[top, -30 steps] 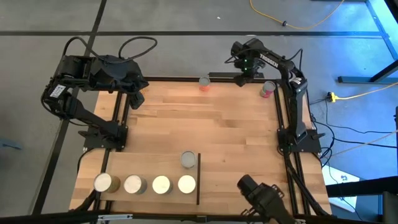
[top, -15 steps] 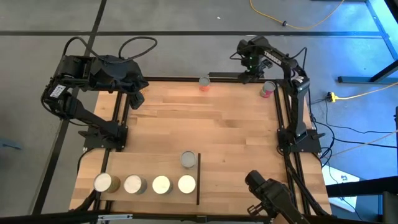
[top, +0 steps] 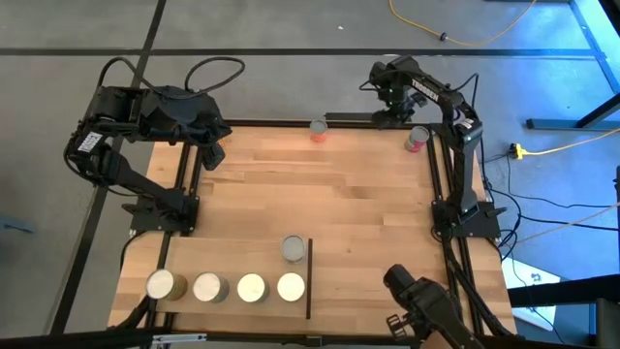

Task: Pick and place cans onto a shelf
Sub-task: Put the canned chicken soup on the shelf

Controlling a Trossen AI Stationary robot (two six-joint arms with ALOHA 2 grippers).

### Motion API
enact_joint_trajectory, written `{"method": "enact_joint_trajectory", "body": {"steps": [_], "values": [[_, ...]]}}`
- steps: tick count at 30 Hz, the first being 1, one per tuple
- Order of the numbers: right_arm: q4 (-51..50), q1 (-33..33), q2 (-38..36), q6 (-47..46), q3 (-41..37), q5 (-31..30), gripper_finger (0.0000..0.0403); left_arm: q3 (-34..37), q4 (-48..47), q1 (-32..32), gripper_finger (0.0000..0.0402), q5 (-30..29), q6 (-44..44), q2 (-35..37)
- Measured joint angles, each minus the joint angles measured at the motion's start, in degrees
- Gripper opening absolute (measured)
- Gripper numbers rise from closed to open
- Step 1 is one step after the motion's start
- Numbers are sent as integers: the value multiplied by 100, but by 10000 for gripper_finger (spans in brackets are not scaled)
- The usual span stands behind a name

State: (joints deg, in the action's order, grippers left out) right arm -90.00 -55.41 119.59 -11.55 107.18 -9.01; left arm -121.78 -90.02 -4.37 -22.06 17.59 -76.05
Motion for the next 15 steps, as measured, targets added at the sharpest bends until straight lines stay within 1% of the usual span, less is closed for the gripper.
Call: {"method": "enact_joint_trajectory", "body": {"steps": [3, 6, 11, 15], "values": [[0, -48, 0, -274, -1, 2, 95, 0, 0, 0, 27, 2, 0, 0], [7, -120, 0, -450, -164, 1, 96, 0, 0, -1, 27, 2, 4, 0], [-3, -223, 0, -468, -641, -2, 96, 0, 0, -1, 27, 2, 4, -1], [-8, -217, 0, -446, -785, -133, 97, 0, 0, -1, 27, 2, 4, -1]]}}
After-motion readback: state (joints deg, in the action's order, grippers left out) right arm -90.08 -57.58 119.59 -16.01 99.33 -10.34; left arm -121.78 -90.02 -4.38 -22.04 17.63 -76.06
